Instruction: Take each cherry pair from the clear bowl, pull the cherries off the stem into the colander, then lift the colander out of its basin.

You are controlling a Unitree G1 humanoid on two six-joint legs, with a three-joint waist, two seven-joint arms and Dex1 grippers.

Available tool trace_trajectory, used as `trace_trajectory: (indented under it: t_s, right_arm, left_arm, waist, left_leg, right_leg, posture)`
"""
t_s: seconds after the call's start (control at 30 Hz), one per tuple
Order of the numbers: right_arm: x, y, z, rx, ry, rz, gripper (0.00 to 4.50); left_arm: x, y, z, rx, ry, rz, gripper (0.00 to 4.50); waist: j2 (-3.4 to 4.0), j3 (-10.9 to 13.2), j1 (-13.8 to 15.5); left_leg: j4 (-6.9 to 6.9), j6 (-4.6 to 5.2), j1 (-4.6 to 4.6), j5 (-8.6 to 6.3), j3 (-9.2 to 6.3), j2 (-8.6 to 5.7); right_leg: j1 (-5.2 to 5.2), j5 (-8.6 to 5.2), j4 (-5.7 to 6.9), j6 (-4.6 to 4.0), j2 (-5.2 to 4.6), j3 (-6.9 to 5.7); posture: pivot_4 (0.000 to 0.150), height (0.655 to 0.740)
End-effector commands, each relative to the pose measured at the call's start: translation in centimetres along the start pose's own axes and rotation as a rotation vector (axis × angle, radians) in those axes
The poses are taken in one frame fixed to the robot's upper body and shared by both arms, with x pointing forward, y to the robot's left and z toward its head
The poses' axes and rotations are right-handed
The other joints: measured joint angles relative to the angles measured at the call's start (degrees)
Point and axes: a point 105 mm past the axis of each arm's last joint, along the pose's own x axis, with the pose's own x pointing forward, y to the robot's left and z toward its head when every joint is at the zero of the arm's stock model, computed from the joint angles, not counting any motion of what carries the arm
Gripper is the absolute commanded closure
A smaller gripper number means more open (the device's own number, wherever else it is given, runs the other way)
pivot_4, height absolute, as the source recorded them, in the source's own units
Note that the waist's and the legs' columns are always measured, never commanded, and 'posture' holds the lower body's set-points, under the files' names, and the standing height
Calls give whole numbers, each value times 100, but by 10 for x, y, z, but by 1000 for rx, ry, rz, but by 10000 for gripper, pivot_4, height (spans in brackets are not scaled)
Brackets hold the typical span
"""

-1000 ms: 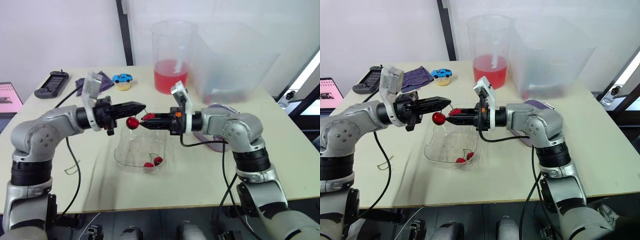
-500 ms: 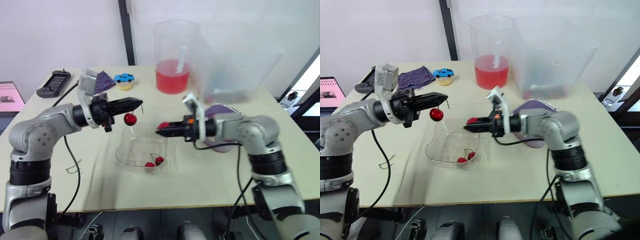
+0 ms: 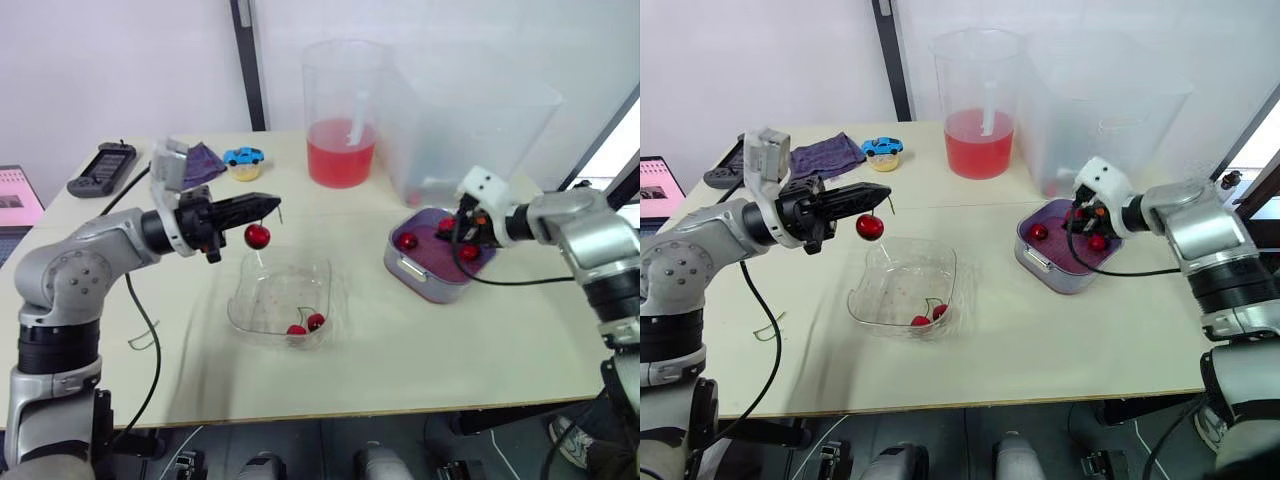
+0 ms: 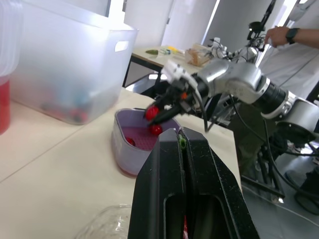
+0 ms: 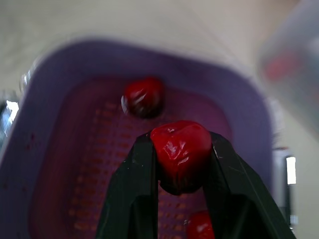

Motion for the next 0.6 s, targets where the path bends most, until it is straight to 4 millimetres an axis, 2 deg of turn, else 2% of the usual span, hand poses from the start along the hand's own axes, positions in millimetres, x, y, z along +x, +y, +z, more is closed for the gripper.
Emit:
trace_trajectory:
  t_s: [0.03,0.17,0.2,0.33,0.43,0.53,0.6]
  right_arm:
    - [-7,-7,5,-38,-15,-32,21191]
    - [-27,-9,27,-37,-77,-20,2156]
    - [-33,-6,39,-24,-118,-2,507]
    - [-55,14,79,-15,-232,90,507]
    - [-65,35,123,88,-438,216,507]
    - [-61,68,147,175,-569,401,507]
    - [-51,95,161,210,-652,530,507]
  left_arm:
    - [-2,-6,10,60,-17,-12,45000]
    - [-3,-9,16,71,-36,-20,45000]
    - [-4,-14,18,66,-53,-43,45000]
    - [-6,-18,21,59,-68,-60,45000]
    - [-7,-16,23,62,-73,-51,45000]
    - [-3,-19,24,57,-82,-77,45000]
    - [0,-24,24,46,-93,-106,45000]
  waist:
    - [1,1,10]
    - [1,2,37]
    - [1,2,42]
    - [5,5,17]
    - [4,5,6]
    - [2,3,16]
    - [2,3,22]
  left_leg:
    - [1,0,0,0,-2,-1]
    - [3,0,-1,0,-7,-3]
    - [3,0,-1,0,-9,-3]
    - [1,0,-1,0,-17,-2]
    - [0,2,0,-1,-20,0]
    - [2,2,1,-1,-25,1]
    - [2,1,0,-1,-28,-1]
  right_leg:
    - [0,0,0,0,-3,1]
    - [2,0,0,0,-4,2]
    - [1,0,0,0,-4,2]
    - [-2,0,0,0,-3,3]
    - [0,0,0,0,-1,2]
    - [3,0,2,0,1,-1]
    - [5,0,2,0,-1,-4]
  posture:
    - [1500,7337]
    - [1500,7337]
    - [1500,7337]
    - [1500,7337]
    - [1500,7337]
    - [1500,7337]
    - [1500,7337]
